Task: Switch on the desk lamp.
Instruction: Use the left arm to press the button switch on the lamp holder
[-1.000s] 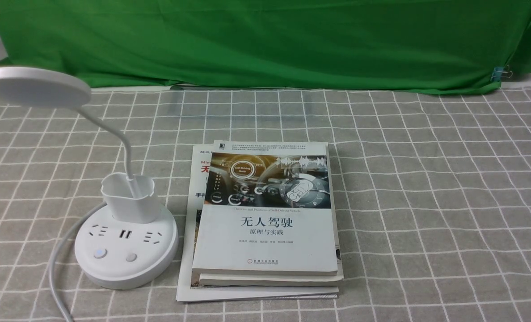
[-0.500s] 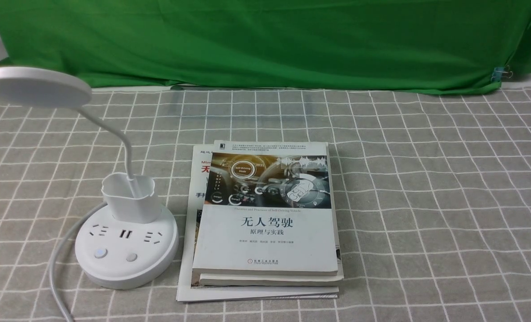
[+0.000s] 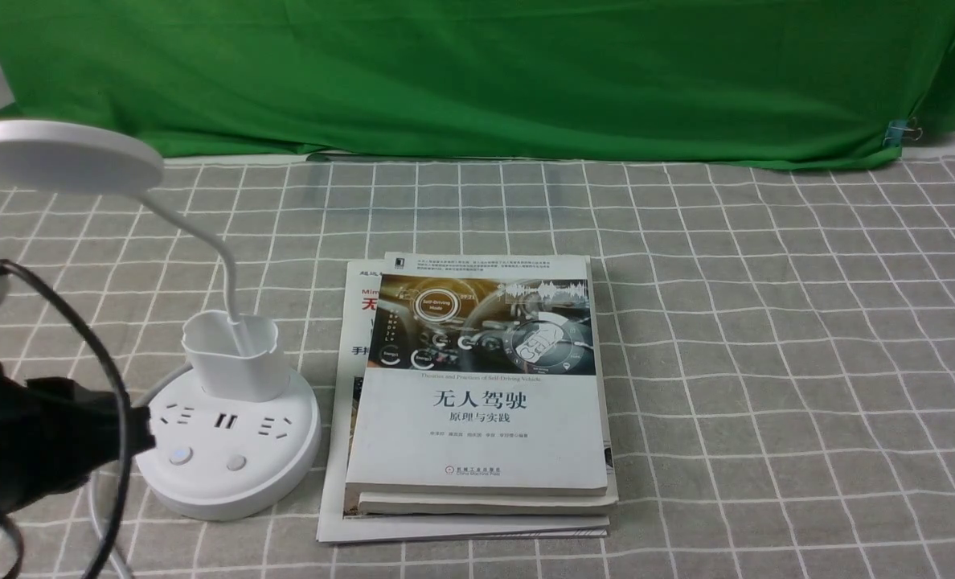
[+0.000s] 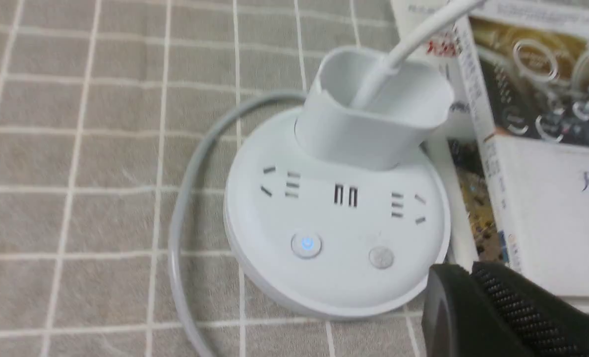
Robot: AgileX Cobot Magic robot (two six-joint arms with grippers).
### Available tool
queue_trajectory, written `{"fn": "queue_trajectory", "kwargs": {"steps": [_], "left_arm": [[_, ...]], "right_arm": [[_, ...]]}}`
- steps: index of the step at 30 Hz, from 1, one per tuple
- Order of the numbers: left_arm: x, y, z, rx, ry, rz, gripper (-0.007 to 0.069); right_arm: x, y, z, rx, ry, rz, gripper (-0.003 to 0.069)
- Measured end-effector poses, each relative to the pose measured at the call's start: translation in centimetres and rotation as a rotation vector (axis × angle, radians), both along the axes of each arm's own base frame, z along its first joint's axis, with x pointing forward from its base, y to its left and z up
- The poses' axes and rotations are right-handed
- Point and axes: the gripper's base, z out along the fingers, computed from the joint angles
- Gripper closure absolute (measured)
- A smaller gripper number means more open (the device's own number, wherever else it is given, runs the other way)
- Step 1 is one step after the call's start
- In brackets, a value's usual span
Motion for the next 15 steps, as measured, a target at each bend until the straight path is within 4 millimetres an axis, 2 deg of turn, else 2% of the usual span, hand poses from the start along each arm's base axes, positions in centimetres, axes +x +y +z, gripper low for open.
{"fn": "queue_trajectory", "kwargs": {"steps": [10,15], "left_arm": [[3.9,-0.9,-4.2,0.093,0.270,-0.128,0.0606],[4.2,-2.3,-5.0,0.151,0.289,-0.205,0.0606]], "right_arm": [[0.0,0.0,0.0,0.000,0.000,0.000,0.0414],[0.0,0.0,0.0,0.000,0.000,0.000,0.0414]]}}
